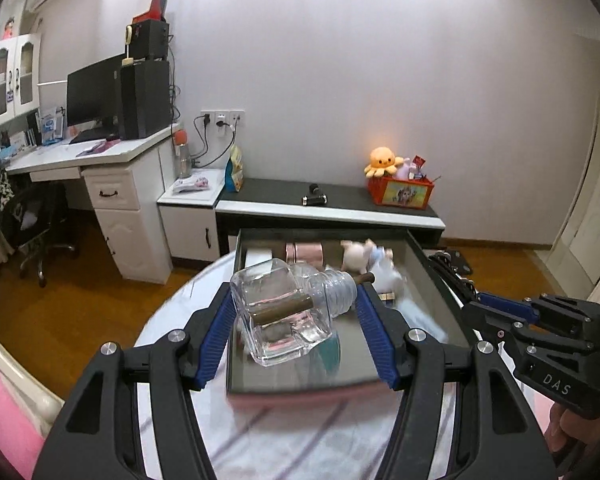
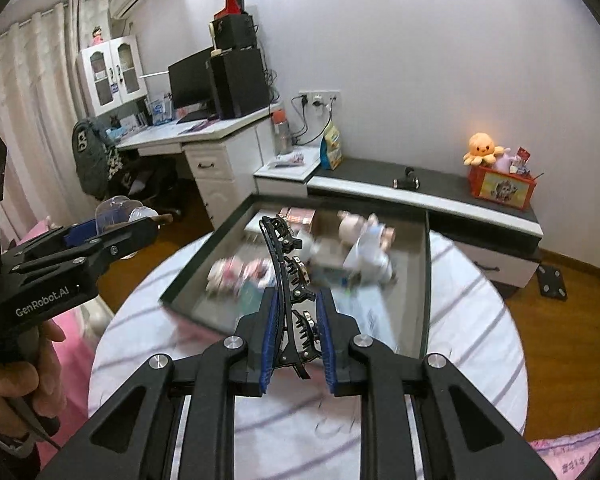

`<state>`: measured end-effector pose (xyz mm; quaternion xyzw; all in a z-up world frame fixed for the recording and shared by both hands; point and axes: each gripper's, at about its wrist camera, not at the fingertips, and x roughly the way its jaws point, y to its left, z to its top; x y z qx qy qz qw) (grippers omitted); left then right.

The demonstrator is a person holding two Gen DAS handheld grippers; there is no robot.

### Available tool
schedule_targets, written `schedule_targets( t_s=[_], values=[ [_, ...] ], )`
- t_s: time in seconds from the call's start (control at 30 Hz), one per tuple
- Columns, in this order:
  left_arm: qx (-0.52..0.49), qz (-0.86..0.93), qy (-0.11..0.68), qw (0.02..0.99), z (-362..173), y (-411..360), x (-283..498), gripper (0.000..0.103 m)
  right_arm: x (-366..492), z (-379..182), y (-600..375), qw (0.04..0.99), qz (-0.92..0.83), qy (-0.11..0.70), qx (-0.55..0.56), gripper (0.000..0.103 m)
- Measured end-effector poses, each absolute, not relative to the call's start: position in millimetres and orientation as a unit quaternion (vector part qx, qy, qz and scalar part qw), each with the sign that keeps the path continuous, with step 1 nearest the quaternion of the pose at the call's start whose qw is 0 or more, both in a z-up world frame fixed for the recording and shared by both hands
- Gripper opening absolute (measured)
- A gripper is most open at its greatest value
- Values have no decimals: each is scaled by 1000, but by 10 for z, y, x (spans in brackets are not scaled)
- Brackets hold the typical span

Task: Organize rigid objects

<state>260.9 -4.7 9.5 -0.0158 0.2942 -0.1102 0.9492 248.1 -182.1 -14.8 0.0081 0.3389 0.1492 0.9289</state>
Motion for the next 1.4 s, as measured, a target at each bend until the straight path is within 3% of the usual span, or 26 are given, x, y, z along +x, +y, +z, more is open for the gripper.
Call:
schedule_targets(
  t_s=[0.4,0.87,0.9,1.0,1.03,1.1,1.17,1.2,1.4],
  values=[
    [-10,-106,356,928,-408,-244,3652,62,3401,-377,-1791,918,127,375,30,20],
    [4,-97,418,903,-870,-356,4117,62,3960,-952,-1704,890,98,445,24,21],
    [3,-98,417,903,-867,-348,4119,64,3966,-981,-1723,888,98,449,28,23],
    [9,-89,408,909,-829,-329,4071,80,3919,-985,-1752,888,102,447,42,51],
    [9,-82,401,912,-797,-304,4038,81,3927,-973,-1778,889,99,445,43,56],
    [-3,-78,387,919,-710,-226,3936,85,3861,-927,-1833,894,92,435,50,83],
    [-18,-72,365,928,-587,-124,3802,98,3778,-869,-1919,898,86,427,68,98],
    [-22,-67,352,933,-522,-81,3723,103,3753,-847,-1925,899,80,424,69,103],
    [-23,-49,306,951,-171,70,3265,103,3370,-552,-1988,919,59,382,79,103]
  ],
)
